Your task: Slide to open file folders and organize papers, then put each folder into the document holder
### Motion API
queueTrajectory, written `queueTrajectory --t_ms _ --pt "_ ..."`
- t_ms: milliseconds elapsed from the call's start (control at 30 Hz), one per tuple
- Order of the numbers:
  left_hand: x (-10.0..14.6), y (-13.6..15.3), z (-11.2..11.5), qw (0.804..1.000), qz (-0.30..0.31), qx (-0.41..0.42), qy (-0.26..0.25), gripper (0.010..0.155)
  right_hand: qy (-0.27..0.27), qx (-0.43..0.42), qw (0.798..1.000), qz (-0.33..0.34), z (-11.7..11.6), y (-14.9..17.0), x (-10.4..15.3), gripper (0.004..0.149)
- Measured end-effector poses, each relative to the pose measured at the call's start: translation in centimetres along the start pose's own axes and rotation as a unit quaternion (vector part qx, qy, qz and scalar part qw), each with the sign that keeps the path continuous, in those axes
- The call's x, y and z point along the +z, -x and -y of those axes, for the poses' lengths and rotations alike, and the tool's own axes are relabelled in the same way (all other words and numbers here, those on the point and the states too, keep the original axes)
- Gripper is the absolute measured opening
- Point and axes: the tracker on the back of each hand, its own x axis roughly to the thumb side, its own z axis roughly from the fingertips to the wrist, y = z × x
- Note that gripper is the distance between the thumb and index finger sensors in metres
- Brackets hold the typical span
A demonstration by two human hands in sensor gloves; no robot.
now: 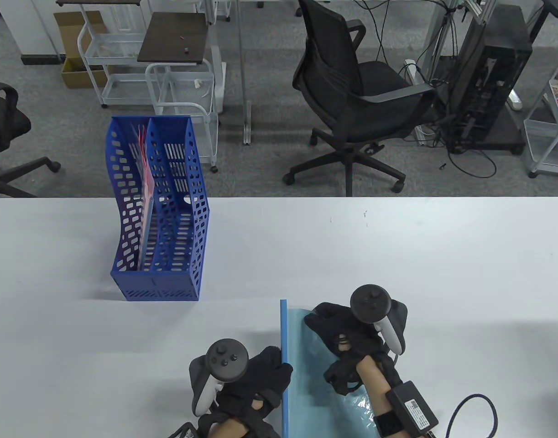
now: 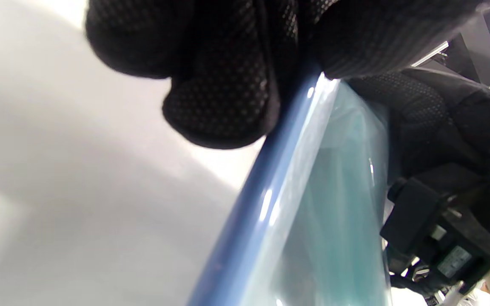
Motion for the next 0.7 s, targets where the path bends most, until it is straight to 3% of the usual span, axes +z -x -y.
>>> queueTrajectory --t_ms 533,700 --pt "0.0 -0.1 0.3 1.0 0.0 -0.005 0.009 0.047 0.008 -0.008 1.0 -0.007 0.5 0.2 0.0 0.036" --pt "-1.0 1.0 0.0 0.998 -0.008 0.029 0.051 0.047 0.007 0.008 1.0 0.006 0.7 0.1 -0.1 0.036"
